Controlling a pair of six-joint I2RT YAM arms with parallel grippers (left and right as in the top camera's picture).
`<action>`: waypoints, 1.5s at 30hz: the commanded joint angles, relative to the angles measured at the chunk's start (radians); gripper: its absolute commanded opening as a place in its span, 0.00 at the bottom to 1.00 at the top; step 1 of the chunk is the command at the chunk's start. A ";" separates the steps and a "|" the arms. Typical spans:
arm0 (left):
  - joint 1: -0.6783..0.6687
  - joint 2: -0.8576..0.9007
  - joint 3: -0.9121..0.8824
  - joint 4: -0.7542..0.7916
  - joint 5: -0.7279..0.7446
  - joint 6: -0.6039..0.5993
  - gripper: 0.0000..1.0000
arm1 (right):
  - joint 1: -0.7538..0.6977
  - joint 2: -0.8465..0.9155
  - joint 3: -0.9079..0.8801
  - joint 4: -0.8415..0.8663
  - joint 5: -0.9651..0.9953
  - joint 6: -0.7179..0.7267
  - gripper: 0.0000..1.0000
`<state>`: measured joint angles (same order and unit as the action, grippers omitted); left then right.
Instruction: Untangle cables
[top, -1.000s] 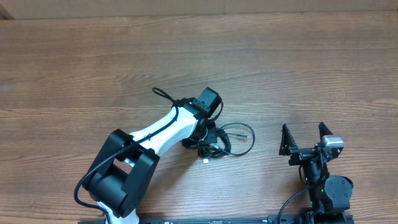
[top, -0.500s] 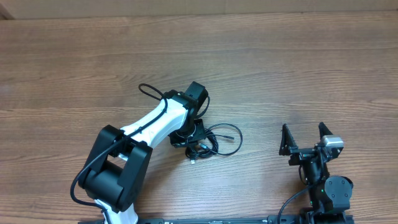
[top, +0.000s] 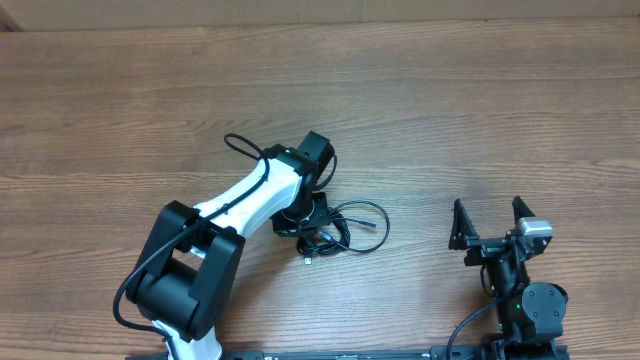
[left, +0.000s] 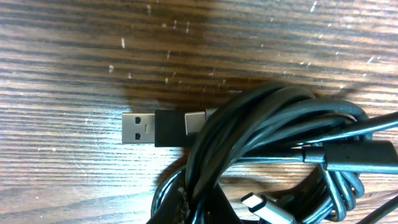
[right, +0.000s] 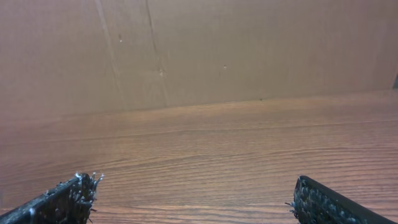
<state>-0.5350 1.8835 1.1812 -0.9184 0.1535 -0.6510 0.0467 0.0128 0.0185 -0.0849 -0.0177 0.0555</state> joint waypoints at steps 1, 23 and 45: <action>-0.002 0.016 0.034 -0.023 -0.007 0.027 0.04 | -0.002 -0.010 -0.011 0.003 0.008 -0.001 1.00; -0.003 -0.463 0.071 -0.208 -0.233 0.021 0.04 | -0.002 -0.010 -0.011 0.004 0.008 -0.001 1.00; -0.002 -0.491 0.071 -0.196 -0.247 -0.007 0.04 | -0.003 0.009 0.004 0.005 -0.519 0.875 1.00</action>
<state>-0.5350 1.4090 1.2274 -1.1187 -0.0765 -0.6487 0.0463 0.0132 0.0185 -0.0647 -0.4858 0.9360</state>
